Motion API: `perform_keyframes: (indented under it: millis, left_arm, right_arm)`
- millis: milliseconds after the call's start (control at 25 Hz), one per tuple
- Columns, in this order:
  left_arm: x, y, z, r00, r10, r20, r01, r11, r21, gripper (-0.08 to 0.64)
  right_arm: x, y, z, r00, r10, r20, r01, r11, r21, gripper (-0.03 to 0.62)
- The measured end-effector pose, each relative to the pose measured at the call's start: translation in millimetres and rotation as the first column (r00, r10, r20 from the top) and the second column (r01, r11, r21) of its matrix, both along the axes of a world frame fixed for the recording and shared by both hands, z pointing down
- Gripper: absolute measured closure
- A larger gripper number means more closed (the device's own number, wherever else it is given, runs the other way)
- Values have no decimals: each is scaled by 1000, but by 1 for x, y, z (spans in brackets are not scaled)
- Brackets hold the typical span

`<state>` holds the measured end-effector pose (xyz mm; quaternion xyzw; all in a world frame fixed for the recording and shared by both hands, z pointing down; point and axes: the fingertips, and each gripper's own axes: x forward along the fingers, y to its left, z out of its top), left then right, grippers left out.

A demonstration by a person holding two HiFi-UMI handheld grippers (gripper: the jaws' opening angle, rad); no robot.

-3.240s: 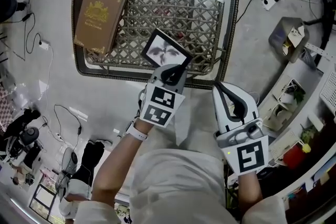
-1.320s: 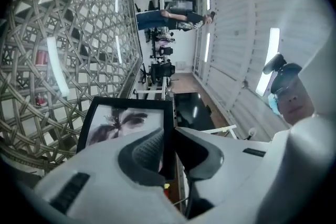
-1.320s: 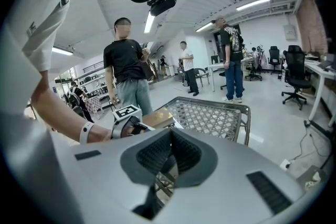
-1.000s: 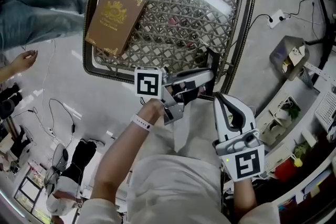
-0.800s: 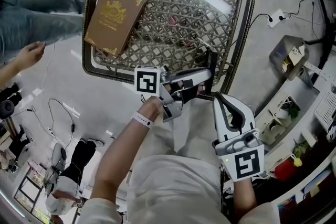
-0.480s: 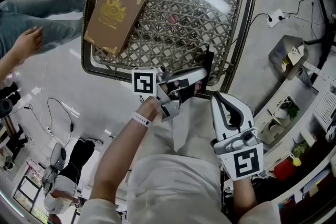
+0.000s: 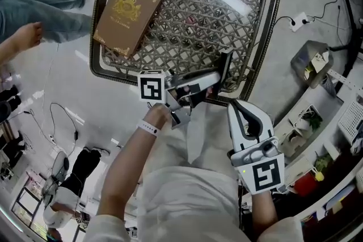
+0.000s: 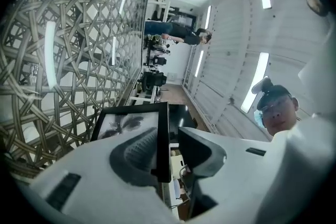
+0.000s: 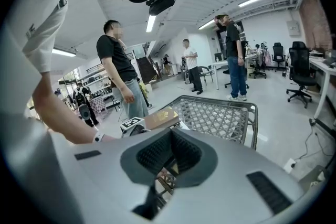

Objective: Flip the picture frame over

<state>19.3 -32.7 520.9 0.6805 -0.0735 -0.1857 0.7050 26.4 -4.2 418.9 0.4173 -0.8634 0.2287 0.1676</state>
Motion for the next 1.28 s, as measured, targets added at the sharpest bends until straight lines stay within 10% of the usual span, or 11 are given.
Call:
perform_keyframes:
  millis: [800, 1280]
  left_arm:
    - [-7, 3, 53, 945, 26, 325, -41, 998, 39, 353]
    - [-26, 11, 109, 722, 92, 685, -110, 994, -17, 354]
  right_arm:
    - [1, -2, 3, 1000, 8, 1, -8, 1000, -13, 574]
    - [2, -6, 6, 1000, 8, 7, -8, 1000, -19, 574]
